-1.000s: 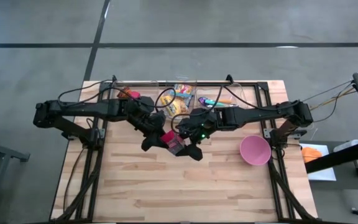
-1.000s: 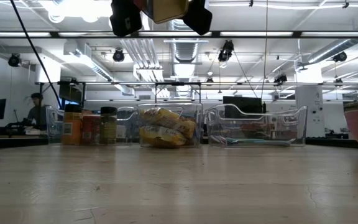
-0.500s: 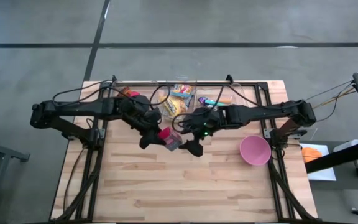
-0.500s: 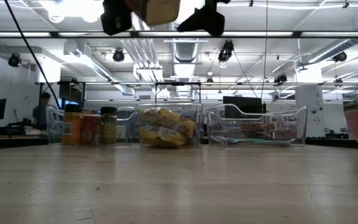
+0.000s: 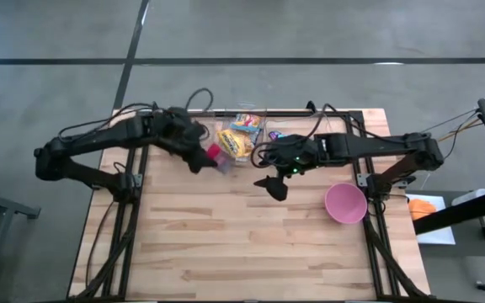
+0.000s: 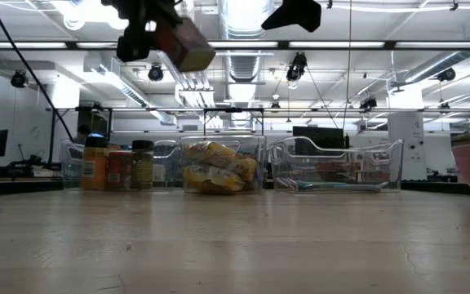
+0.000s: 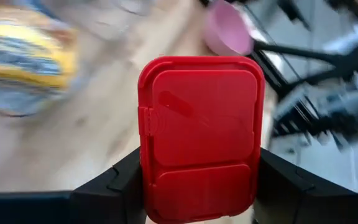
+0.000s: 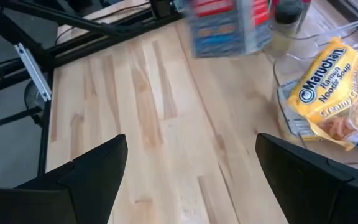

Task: Pick & Place Food Item
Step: Put the red seasoning can into the left transparent bin

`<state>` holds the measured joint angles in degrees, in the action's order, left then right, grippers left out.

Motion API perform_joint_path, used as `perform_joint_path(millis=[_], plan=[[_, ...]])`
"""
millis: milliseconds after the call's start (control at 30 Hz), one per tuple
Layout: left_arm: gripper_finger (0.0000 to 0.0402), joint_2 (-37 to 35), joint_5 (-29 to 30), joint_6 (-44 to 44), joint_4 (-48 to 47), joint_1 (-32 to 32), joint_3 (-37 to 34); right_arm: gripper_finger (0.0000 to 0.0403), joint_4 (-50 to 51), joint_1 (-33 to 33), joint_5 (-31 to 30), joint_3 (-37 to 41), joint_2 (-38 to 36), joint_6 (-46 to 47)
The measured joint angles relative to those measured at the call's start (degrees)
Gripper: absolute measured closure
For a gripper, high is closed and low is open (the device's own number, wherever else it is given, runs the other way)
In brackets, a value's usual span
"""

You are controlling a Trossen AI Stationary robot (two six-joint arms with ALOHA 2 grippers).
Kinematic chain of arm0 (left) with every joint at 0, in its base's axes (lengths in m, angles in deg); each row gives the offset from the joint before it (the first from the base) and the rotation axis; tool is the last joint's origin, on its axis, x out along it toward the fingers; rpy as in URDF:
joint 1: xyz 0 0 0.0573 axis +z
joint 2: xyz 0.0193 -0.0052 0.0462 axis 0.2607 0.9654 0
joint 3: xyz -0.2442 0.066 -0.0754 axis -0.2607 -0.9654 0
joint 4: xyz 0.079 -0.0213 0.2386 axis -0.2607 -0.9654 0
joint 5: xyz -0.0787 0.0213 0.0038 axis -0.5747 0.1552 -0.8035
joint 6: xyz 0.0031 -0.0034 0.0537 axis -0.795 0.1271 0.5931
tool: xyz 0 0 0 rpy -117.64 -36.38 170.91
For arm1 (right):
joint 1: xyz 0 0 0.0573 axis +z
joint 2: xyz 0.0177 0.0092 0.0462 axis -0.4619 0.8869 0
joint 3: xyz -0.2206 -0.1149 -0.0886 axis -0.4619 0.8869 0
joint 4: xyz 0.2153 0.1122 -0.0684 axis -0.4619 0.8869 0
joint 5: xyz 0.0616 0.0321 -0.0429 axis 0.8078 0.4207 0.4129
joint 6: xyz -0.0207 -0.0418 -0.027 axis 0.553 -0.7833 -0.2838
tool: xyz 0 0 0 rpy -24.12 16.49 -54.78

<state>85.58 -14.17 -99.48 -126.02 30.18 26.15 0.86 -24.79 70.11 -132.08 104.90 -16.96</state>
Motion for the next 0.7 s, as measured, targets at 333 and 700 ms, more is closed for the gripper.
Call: perform_joint_path(millis=[333,700], plan=[[0.0189,0.94,5.0,1.39,-5.19,17.11,0.04,0.0051,1.06,0.0,-0.03,0.02,-1.02,-0.33],[0.0189,6.99,5.95,8.22,-10.18,27.64,4.88,0.0051,3.15,0.0,-0.01,0.02,-0.95,-0.94]])
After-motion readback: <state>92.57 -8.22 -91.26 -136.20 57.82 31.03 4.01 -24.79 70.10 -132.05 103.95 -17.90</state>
